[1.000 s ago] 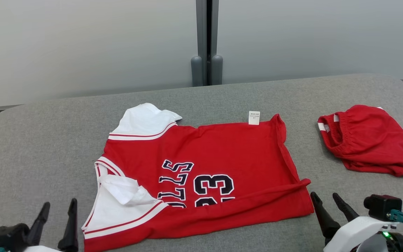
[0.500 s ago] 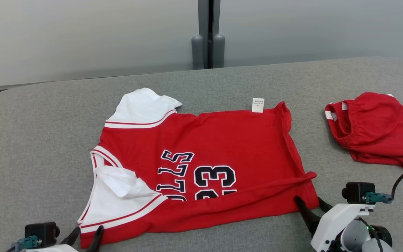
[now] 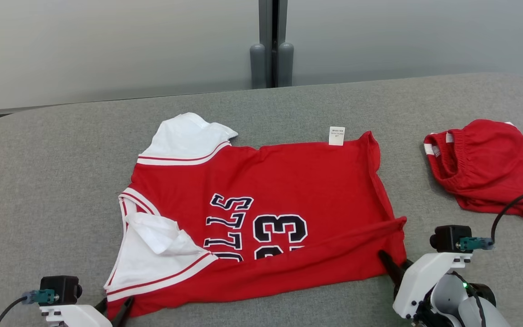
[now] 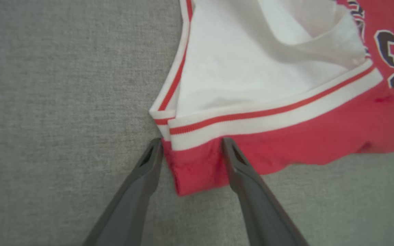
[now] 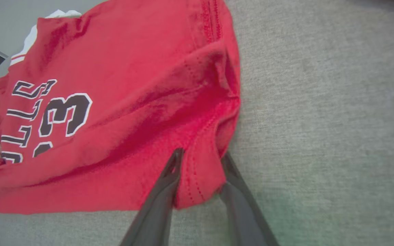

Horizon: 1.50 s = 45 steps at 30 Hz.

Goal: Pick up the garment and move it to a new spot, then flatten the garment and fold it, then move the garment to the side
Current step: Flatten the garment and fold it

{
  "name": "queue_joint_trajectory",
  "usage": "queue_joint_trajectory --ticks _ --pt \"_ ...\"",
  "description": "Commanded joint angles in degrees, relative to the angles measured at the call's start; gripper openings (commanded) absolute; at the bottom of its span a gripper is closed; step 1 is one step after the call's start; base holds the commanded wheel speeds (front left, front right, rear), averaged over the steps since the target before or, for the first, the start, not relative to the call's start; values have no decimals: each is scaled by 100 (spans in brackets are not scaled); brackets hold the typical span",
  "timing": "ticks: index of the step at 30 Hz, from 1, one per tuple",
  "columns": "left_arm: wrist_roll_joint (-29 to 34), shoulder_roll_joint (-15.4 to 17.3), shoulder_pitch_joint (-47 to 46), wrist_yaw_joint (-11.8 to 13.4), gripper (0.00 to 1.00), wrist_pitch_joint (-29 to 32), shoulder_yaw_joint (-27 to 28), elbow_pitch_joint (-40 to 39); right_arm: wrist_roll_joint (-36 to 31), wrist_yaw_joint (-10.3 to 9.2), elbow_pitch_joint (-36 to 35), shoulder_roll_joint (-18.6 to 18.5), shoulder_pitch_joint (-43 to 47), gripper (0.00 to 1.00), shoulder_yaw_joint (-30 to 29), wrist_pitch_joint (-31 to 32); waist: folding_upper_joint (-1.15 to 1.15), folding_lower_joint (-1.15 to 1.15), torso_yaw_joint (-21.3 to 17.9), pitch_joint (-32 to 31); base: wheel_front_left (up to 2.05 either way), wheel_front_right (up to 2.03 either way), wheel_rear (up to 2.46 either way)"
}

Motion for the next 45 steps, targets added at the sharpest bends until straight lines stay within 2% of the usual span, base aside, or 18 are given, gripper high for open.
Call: queue_joint_trajectory --ticks 1,8,12,16,25,29,30,31,32,33,40,45 --pt "-30 -99 31 -25 0 117 -109 155 60 0 21 10 -53 0 51 -15 0 0 3 -7 0 0 0" --pt "-131 97 112 -44 0 -21 72 35 291 -1 -138 -169 61 0 83 -76 0 0 39 -208 0 0 0" --pt "-194 358 392 119 0 149 118 -530 514 -2 -557 -441 512 0 128 299 0 0 82 -374 0 0 0" --pt "-241 631 673 305 0 383 148 -999 499 -7 -950 -606 987 0 -62 643 0 0 77 -431 0 0 0" --pt "-556 1102 1437 729 0 971 150 -2060 330 -6 -1863 -450 1932 0 -515 1517 0 0 -99 -444 0 0 0" --pt "-634 1188 1616 845 0 1098 160 -2279 239 -6 -2089 -363 2105 0 -651 1727 0 0 -145 -444 0 0 0" --pt "-680 1205 1671 870 0 1159 150 -2337 195 -6 -2158 -331 2133 34 -689 1777 0 0 -159 -446 0 0 0" --pt "-715 1218 1718 900 0 1212 133 -2384 138 -6 -2214 -301 2157 47 -737 1787 0 0 -170 -448 0 0 0" --pt "-738 1227 1739 909 16 1257 115 -2424 80 -5 -2276 -261 2165 100 -771 1775 0 0 -179 -451 0 0 0" --pt "-749 1241 1755 930 100 1286 110 -2466 45 -1 -2328 -208 2166 100 -791 1760 0 0 -186 -454 0 0 0" --pt "-523 1333 1504 924 100 1146 188 -2656 -30 -1 -2643 -61 2110 100 -970 1672 0 0 -226 -474 0 0 0" --pt "-279 1442 1038 813 100 861 406 -2834 -9 -1 -2943 -52 1864 100 -1202 1271 0 0 -282 -370 0 0 0"
